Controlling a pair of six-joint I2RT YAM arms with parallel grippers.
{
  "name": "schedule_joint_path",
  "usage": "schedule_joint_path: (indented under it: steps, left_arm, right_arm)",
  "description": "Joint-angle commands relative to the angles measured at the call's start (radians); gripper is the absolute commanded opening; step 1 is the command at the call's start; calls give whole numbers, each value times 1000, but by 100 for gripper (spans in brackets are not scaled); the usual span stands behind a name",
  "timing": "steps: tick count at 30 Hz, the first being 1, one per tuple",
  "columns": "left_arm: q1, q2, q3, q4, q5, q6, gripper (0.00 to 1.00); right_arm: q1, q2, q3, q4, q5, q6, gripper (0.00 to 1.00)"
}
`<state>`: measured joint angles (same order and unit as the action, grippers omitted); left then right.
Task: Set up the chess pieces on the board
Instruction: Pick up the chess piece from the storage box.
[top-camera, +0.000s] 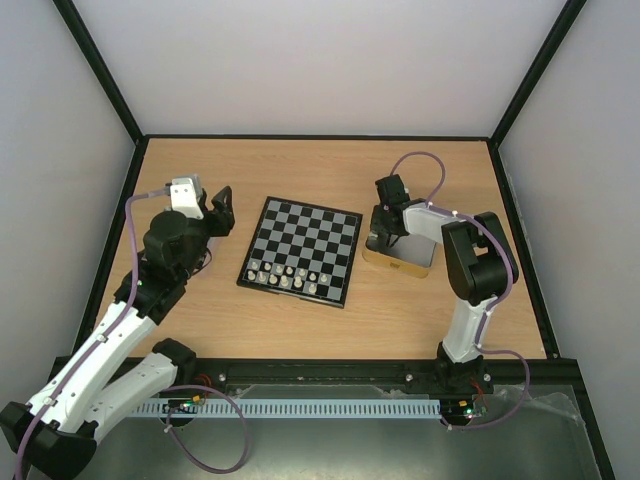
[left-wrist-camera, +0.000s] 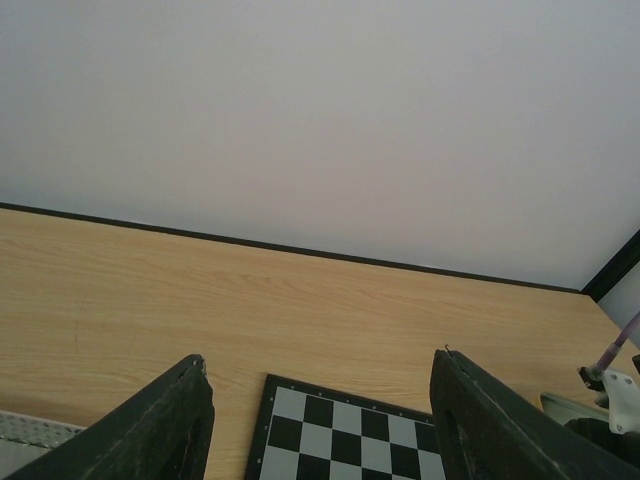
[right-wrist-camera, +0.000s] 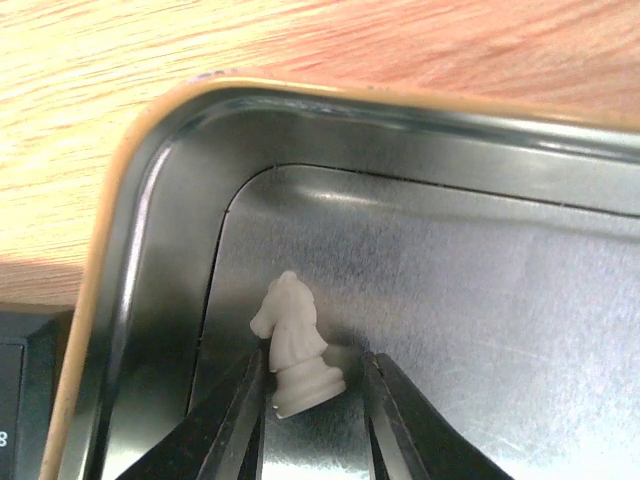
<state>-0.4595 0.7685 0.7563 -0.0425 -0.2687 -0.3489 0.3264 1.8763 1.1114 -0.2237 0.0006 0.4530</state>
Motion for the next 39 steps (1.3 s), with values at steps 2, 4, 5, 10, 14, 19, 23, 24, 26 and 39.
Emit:
schedule_joint_path:
  steps: [2,4,5,10,14,19,23,24,26,39]
  left_arm:
    - [7,4,-8,27,6,-5,61]
    - [7,4,-8,28,8,-5,61]
    - [7,4,-8,27,8,-5,61]
    - [7,5,-8,28,10,-5,61]
    - [7,6,-8,27,13,-7,61]
    - [7,11,-7,30,18,-9,61]
    - [7,12,-6,30,25,-10,62]
    - [7,14,-7,34,37,-9,63]
    - [7,22,0,40,114,9,66]
    - [-4,344,79,155,715,-280,73]
  right_arm:
    - [-6,8,7,18,56,-18,29]
    - [-5,19,15,19,64,-24,29]
    - [-6,24,17,23,66,-26,29]
    - [-5,48,24,34,79,-43,24]
    - [-6,42,18,36,82,-63,19]
    - [-6,28,13,47,93,-80,12]
    - [-6,-8,-8,61,104,-66,12]
    - [-6,-28,-21,68,105,-59,12]
    - [-5,-74,-56,88,103,-53,12]
    - [8,-450,-346,262,-108,-31,13]
